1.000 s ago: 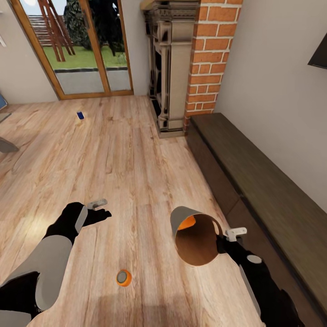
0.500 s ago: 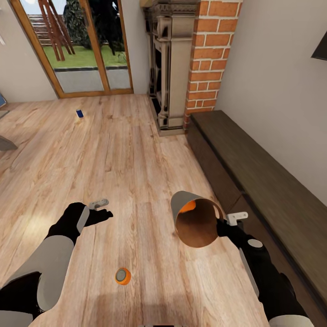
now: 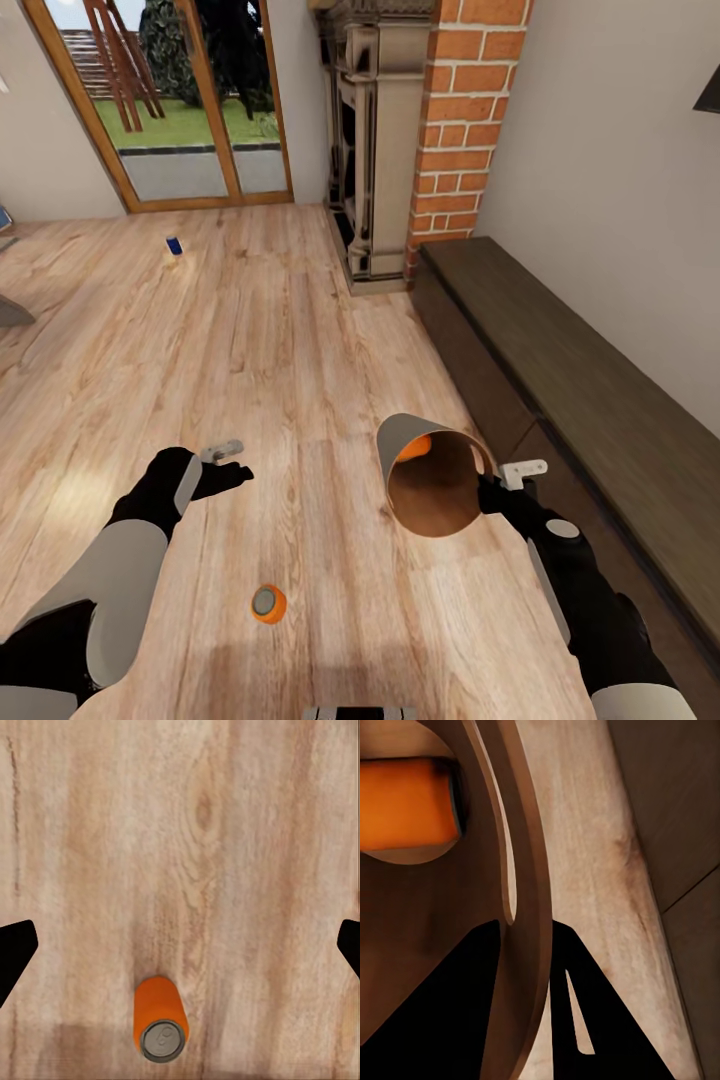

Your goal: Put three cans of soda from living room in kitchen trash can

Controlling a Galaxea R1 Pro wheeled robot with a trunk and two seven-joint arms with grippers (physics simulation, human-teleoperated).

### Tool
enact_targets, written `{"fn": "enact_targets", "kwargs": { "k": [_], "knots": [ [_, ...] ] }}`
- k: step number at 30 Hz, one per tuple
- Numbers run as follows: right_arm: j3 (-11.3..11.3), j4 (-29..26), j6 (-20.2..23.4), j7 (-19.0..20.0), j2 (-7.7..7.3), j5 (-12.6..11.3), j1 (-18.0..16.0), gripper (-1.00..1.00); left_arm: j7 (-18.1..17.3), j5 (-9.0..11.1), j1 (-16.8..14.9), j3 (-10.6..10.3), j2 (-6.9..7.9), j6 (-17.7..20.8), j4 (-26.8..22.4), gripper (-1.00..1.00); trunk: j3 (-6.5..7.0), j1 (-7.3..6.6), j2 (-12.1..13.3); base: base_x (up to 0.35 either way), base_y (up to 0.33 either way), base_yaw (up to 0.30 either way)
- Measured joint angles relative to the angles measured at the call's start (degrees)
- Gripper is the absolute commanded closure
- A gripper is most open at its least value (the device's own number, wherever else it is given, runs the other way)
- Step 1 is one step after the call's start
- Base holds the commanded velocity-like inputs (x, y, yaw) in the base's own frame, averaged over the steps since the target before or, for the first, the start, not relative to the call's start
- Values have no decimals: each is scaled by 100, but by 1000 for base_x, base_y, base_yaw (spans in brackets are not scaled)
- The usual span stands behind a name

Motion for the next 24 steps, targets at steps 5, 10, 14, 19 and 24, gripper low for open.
{"fn": "enact_targets", "kwargs": {
  "k": [5, 10, 14, 19, 24],
  "knots": [
    [9, 5, 0, 0, 26, 1, -1, 100, 1, -2, 4, 0, -26, -7, -3, -100, -90, 110, -201, 0, 0, 0],
    [11, 7, 0, -1, 36, 6, -1, 100, 6, -2, 6, 0, -32, -8, -1, -100, -179, 220, -401, 0, 0, 0],
    [11, 7, 0, -1, 50, 8, -1, 100, 6, -2, 5, 0, -33, -9, 0, -100, -251, 308, -561, 0, 0, 0],
    [19, 19, 6, -1, 65, 10, -3, 100, 6, 0, 5, 3, -34, -9, -1, -100, -341, 417, -762, 0, 0, 0],
    [20, 20, 8, 5, 63, 15, -13, 100, 7, -1, 12, 0, -34, -9, 0, -100, -431, 527, -963, 0, 0, 0]
  ]
}}
